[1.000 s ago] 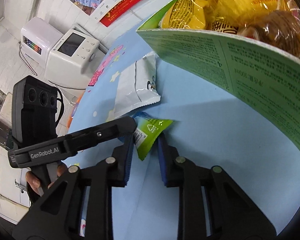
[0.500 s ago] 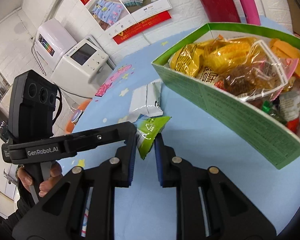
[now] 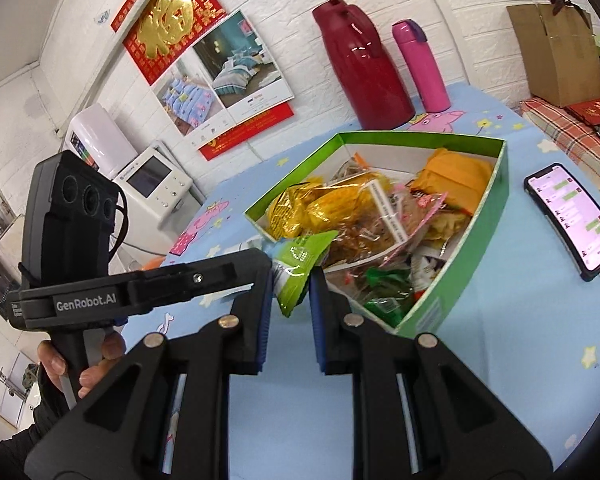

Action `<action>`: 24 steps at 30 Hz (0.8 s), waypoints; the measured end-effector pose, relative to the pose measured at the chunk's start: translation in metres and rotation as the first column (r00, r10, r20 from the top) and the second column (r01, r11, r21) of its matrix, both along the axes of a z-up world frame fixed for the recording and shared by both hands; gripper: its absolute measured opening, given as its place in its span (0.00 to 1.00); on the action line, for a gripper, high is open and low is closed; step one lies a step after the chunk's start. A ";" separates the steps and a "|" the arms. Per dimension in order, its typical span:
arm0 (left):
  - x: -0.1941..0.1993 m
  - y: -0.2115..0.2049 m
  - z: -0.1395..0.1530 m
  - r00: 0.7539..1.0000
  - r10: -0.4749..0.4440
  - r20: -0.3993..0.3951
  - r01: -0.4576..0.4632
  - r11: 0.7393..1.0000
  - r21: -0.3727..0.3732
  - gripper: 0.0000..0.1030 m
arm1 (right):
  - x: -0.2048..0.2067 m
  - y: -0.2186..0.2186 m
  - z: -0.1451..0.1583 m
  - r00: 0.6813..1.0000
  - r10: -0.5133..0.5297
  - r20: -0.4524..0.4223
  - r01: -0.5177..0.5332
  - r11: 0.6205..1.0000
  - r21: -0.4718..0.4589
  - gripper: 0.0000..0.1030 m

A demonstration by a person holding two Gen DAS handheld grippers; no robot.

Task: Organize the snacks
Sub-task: 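Carry the blue-green packet into the green box and open both tools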

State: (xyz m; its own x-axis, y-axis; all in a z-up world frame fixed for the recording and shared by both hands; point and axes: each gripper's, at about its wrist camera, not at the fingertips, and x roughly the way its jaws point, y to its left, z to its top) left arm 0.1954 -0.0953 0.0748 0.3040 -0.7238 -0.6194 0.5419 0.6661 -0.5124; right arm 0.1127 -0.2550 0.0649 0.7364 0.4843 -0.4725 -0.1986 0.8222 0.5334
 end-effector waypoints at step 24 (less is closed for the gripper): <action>0.011 -0.003 -0.018 0.974 0.205 0.092 -0.212 0.974 0.083 0.87 | 0.018 -0.039 -0.011 0.992 -0.121 0.043 0.124 0.988 -0.087 0.70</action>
State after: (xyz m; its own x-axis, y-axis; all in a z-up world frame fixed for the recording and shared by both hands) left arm 0.2064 -0.0987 0.0566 0.4952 -0.5803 -0.6466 0.4240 0.8110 -0.4031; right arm 0.1303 -0.2936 0.0538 0.8056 0.3463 -0.4808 -0.1118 0.8857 0.4506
